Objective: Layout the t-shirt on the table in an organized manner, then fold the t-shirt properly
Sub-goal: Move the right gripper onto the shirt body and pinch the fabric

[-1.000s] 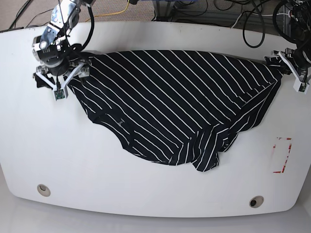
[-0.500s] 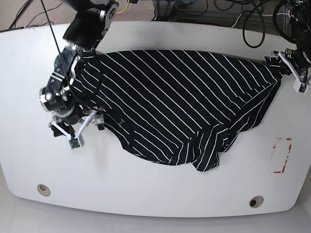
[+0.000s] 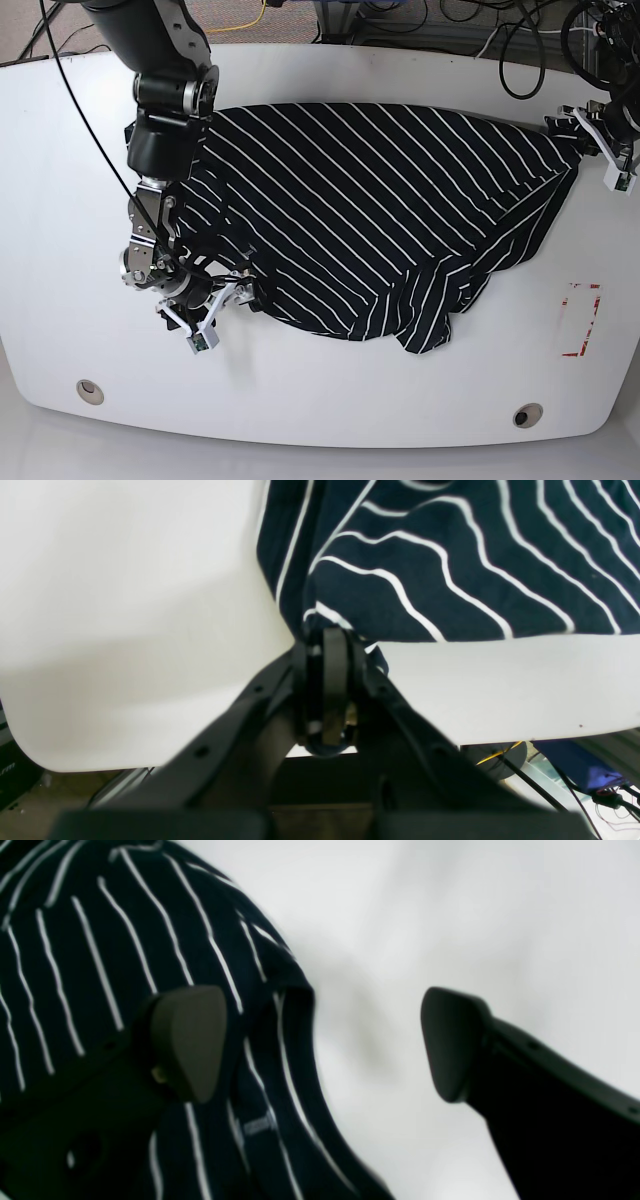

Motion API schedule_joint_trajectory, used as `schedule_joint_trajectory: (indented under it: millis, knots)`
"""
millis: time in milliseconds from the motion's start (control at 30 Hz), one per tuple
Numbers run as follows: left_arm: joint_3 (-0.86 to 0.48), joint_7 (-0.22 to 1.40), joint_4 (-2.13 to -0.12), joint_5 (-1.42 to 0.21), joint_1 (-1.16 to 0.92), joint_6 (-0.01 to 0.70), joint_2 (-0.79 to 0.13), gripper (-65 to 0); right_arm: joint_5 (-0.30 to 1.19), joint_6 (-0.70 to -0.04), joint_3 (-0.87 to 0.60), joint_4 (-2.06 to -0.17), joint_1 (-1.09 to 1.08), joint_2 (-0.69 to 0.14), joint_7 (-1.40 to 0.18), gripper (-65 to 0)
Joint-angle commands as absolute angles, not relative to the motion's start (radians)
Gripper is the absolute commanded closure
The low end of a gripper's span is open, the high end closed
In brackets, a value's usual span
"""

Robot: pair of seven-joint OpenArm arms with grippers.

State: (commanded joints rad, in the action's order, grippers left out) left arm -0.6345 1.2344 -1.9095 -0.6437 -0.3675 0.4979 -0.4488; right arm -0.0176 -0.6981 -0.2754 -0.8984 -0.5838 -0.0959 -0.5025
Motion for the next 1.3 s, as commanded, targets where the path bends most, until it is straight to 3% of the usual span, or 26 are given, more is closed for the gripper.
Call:
schedule_joint_trajectory:
  millis: [167,333,633,967,1100,1200,1233,1300]
  knots:
    - [-0.634,1.234,-1.91,-0.644,-0.366,0.498,-0.449,-0.4,-0.016,-0.698,-0.274,-0.665,-0.656,-0.114,-0.383,-59.1]
    - [-0.633,1.234,-1.91,-0.644,-0.366,0.498,-0.449,-0.4,-0.016,-0.682,-0.271,-0.575,-0.671,-0.108,-0.305,-59.3]
    - [-0.633,1.234,-1.91,-0.644,-0.366,0.498,-0.447,-0.4,-0.018,-0.68,-0.269,-0.567,-0.673,-0.053,-0.303,-59.3]
    - [-0.633,1.234,-1.91,-0.644,-0.366,0.498,-0.449,-0.4,-0.012,-0.68,-0.168,-0.568,-0.667,-0.01,-0.303,-58.7]
    - [-0.633,1.234,-1.91,-0.644,-0.366,0.498,-0.449,-0.4,-0.012,-0.68,-0.17,-0.568,-0.667,-0.004,-0.303,-48.2]
    - [-0.633,1.234,-1.91,-0.644,-0.366,0.498,-0.449,-0.4,-0.012,-0.68,-0.17,-0.57,-0.667,-0.004,-0.303,-35.2]
    - [-0.631,1.234,-1.91,-0.644,-0.366,0.498,-0.449,-0.4,-0.012,-0.68,-0.17,-0.57,-0.667,-0.004,-0.303,-26.3]
    - [-0.628,1.234,-1.91,-0.644,-0.366,0.498,-0.449,-0.4,-0.012,-0.682,-0.17,-0.57,-0.668,-0.004,-0.303,-17.0]
